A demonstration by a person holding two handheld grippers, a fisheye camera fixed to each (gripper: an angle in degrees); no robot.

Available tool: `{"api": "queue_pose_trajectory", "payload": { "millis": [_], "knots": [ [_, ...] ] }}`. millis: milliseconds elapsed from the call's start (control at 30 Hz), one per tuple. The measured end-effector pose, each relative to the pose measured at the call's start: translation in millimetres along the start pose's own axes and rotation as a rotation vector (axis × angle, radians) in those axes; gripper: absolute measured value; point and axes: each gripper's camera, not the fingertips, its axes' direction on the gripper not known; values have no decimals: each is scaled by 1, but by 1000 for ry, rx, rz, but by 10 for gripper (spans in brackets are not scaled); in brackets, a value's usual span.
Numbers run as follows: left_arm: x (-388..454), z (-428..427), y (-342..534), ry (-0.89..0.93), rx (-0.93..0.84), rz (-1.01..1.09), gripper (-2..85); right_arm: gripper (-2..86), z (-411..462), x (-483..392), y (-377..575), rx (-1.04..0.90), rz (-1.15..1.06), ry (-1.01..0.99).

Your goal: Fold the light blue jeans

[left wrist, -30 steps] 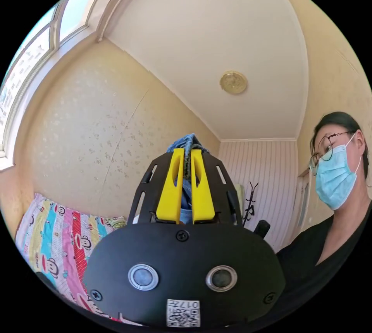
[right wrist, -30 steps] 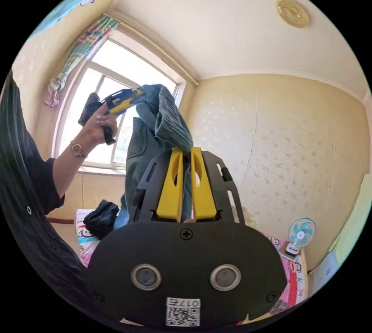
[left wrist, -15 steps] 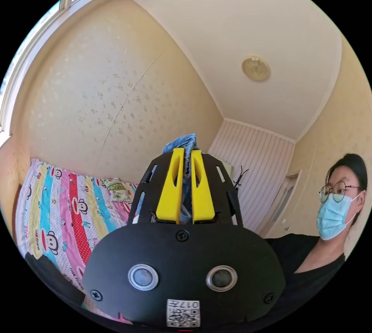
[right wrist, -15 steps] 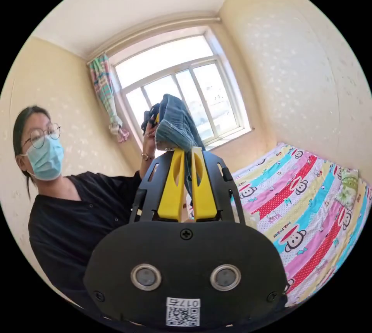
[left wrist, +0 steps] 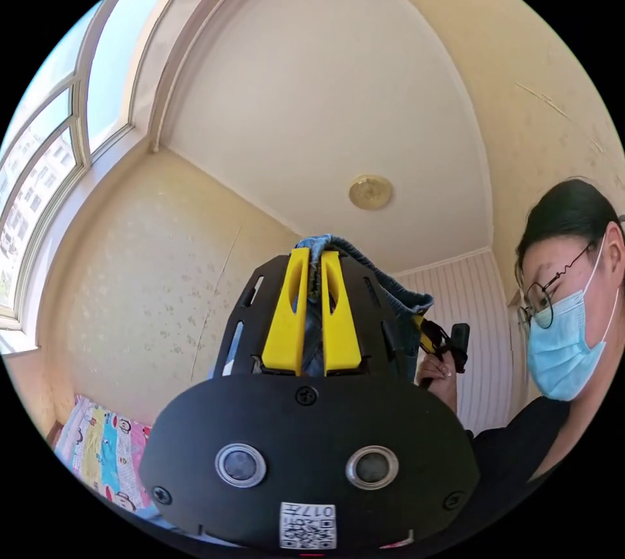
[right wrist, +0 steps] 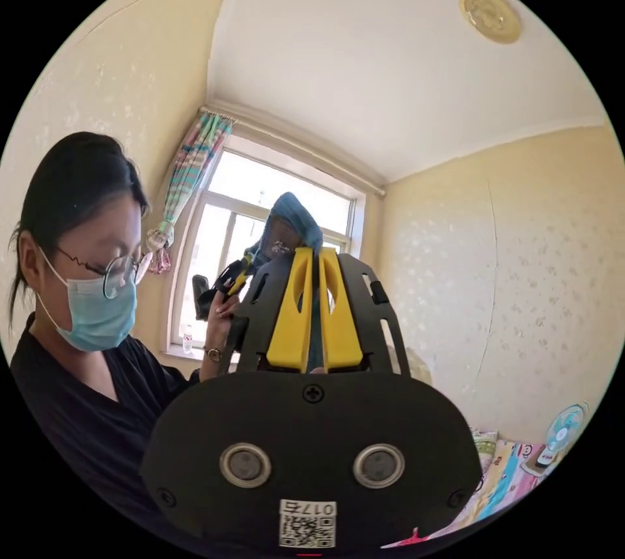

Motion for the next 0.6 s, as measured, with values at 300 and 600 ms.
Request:
{"api": "queue_pose_trajectory", "payload": {
  "millis": [300,600],
  "knots": [
    [-4,13,-22,-39,-28,93,19,14,-19,57,21,17,67,192],
    [-179,102,73,-248,-353,-150,24,14,61,299,119,-317,363,319]
  ]
}}
